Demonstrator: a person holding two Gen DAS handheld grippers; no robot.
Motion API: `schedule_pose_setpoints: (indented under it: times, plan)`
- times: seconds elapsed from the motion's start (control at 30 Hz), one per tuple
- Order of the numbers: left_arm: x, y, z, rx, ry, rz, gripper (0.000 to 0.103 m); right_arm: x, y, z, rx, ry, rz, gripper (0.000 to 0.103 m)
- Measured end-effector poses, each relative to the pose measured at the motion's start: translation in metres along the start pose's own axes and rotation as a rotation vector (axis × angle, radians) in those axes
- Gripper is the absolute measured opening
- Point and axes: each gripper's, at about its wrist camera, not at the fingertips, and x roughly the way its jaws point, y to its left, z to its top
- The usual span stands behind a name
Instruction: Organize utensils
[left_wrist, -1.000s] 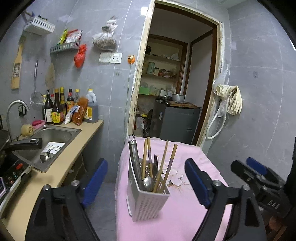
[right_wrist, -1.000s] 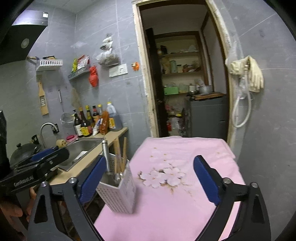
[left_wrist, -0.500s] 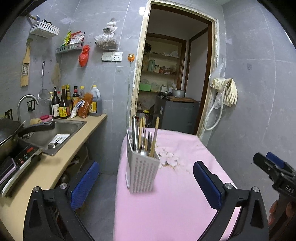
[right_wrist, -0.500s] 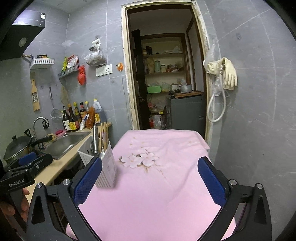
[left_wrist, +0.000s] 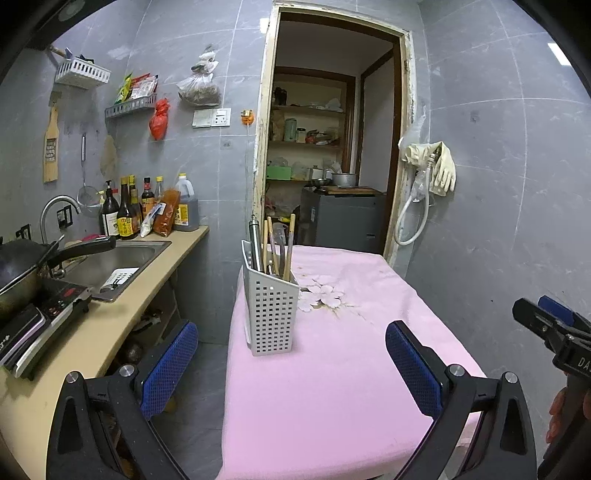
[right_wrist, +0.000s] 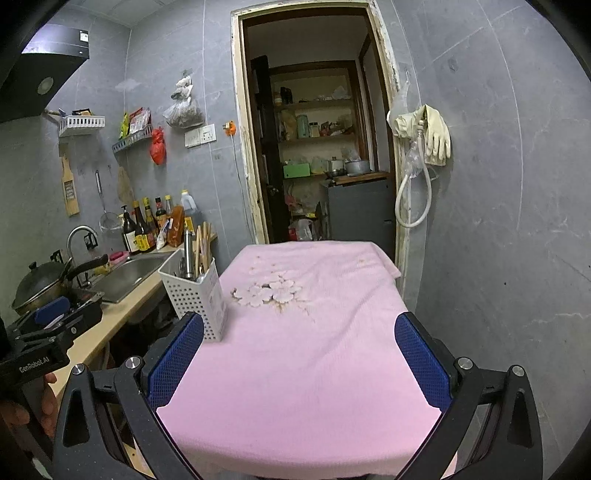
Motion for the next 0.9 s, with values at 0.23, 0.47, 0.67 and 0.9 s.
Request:
schedule_pose_setpoints:
  times: [0.23, 0.47, 0.67, 0.9]
  plan:
    - [0.0006, -0.0051, -0.0054, -0.003, 0.016, -0.008, 0.102, -0.0022, -0.0020, -0.0025, -0.010, 0.002, -0.001, 0.102]
    - [0.0007, -0.0042, -0.0058, -0.005, 0.015, -0.008, 0.102, -0.0021, -0.0002, -0.0027, -0.013, 0.002, 0.008, 0.102]
    - [0.0008, -0.0041, -0.0056, -0.004, 0.016, -0.009, 0.102, -0.0024, 0.0003, -0.0023, -0.013, 0.003, 0.008, 0.102]
    - [-0.0015, -0.0067, -0.0066, -0.004, 0.012, -0.011, 0.102, -0.0046, 0.0015, -0.0021, -0.009, 0.003, 0.005, 0.102]
